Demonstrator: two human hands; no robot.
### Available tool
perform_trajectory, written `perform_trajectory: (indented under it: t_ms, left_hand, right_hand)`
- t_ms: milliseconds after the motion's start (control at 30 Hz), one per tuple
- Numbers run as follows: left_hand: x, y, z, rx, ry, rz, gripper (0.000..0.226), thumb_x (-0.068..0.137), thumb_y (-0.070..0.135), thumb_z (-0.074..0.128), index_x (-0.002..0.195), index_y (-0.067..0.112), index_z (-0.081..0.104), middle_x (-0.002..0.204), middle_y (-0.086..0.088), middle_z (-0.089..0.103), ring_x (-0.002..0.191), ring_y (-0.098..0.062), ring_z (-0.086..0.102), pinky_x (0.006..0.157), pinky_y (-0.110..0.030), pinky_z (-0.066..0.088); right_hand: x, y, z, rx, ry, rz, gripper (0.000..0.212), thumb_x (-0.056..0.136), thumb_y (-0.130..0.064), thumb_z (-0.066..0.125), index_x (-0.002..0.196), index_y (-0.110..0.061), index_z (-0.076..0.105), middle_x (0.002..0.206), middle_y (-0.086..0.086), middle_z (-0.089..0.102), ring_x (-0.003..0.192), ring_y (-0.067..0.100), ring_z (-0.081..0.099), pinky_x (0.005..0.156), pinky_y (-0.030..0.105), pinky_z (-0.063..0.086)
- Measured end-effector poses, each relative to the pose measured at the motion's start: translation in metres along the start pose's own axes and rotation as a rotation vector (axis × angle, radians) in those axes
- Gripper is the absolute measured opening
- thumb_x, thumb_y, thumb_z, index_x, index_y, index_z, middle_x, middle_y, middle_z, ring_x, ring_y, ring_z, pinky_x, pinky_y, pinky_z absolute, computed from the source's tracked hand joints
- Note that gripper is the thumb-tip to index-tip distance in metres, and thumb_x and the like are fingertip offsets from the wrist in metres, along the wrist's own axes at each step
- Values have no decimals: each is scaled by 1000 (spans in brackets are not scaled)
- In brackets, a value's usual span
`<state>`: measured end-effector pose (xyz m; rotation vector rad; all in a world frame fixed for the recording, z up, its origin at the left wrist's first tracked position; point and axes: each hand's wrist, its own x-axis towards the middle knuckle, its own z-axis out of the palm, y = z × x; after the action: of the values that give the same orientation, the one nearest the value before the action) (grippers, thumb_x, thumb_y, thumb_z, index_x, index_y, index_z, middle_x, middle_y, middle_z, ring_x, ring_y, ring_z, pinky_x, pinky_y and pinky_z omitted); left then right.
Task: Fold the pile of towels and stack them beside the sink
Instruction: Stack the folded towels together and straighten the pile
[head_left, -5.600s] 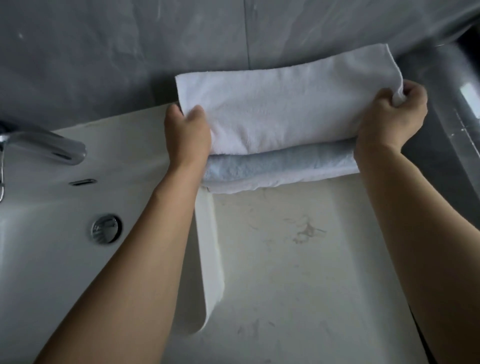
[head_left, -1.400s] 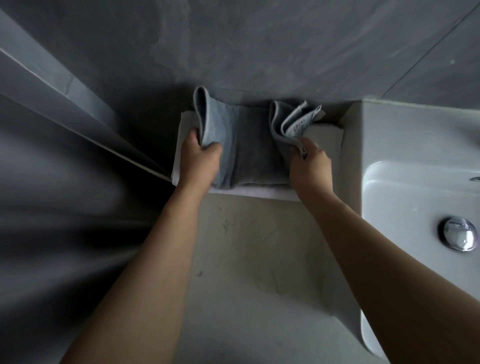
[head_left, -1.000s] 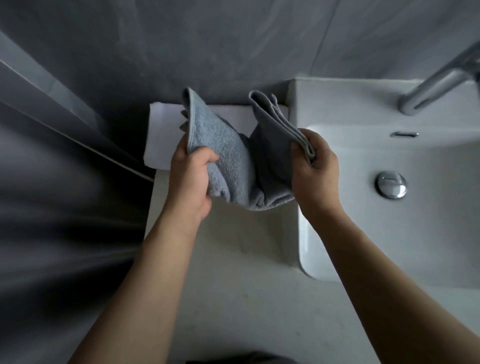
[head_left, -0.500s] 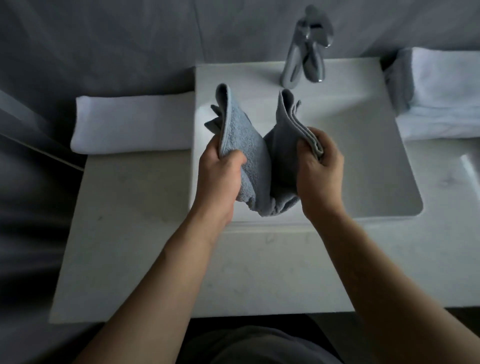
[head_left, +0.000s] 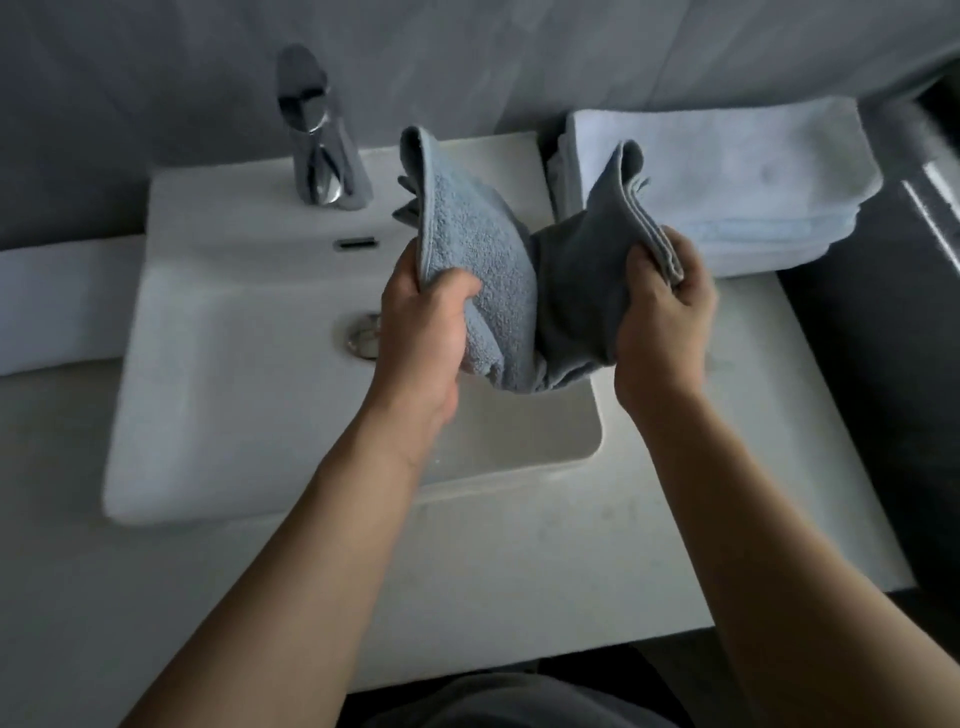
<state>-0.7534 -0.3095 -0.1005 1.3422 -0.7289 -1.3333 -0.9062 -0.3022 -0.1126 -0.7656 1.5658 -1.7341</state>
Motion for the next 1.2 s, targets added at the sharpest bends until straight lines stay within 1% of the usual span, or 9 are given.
perform_trajectory:
  t_ms: [333,400,567,633,800,900,1000,1100,1200]
  left_hand:
    - [30,11,156,-170,51,129,30,70,2,55,96,15,65,85,-2,70,82,-19,68,71,-36,55]
    - [36,22,180,-195,44,168,32,71,0,55,98,12,65,88,-4,71,85,-22,69,77,-40,57]
    - [63,34,235,-235,12,226,44,67,1,58,111,0,63,102,-18,69,106,-41,65,92,-57,53]
    - [82,27,252,-223,11,174,49,66,4,60,115,-4,62,106,-21,69,106,-44,64,90,-58,54]
    - [121,-32,255,243,260,-97,41,75,9,60,116,4,64,113,-15,68,88,-28,65,63,-25,48]
    - [134,-58,236,308,371,-172,29,83,5,57,111,6,66,92,-8,66,67,-19,57,54,-23,39]
    - [145,-55,226,279,394,-129,7,82,6,59,86,11,61,78,-6,59,58,-19,54,50,-24,42]
    - [144,-52,220,532,450,34,8,82,8,55,89,10,60,85,-7,62,78,-25,59,64,-31,44]
    - [123,-60,220,1064,452,564,35,83,8,50,117,8,59,119,-13,61,108,-33,56,87,-36,40]
  right_hand:
    - [152,-36,-79,207,-95,133,14,95,-5,49,98,-11,61,93,5,63,91,16,57,90,37,48]
    - [177,-46,-87,322,-98,136,14,95,-4,49,96,-11,61,87,2,65,87,14,61,84,33,51]
    - [242,-62,-109,526,2,188,33,96,-5,50,129,-3,54,118,15,64,105,24,63,85,33,55]
    - [265,-57,-117,526,22,185,31,96,-5,49,127,-4,55,114,12,66,103,22,64,87,35,55]
    - [294,-13,-142,59,262,436,29,95,-8,47,120,-13,59,88,-3,61,73,8,61,75,25,55]
    - [303,12,-155,-67,301,521,24,88,-6,47,104,-15,64,82,-2,60,77,17,57,74,29,52]
    - [312,17,-161,-155,303,442,24,86,-8,51,103,-18,64,91,-2,65,84,14,62,81,29,55]
    - [315,22,-161,-341,273,261,38,87,-11,52,124,-15,58,115,-2,61,109,16,58,100,25,44]
    - [297,21,-151,-881,228,-247,57,85,-21,54,141,-16,44,149,5,39,139,22,34,115,28,13]
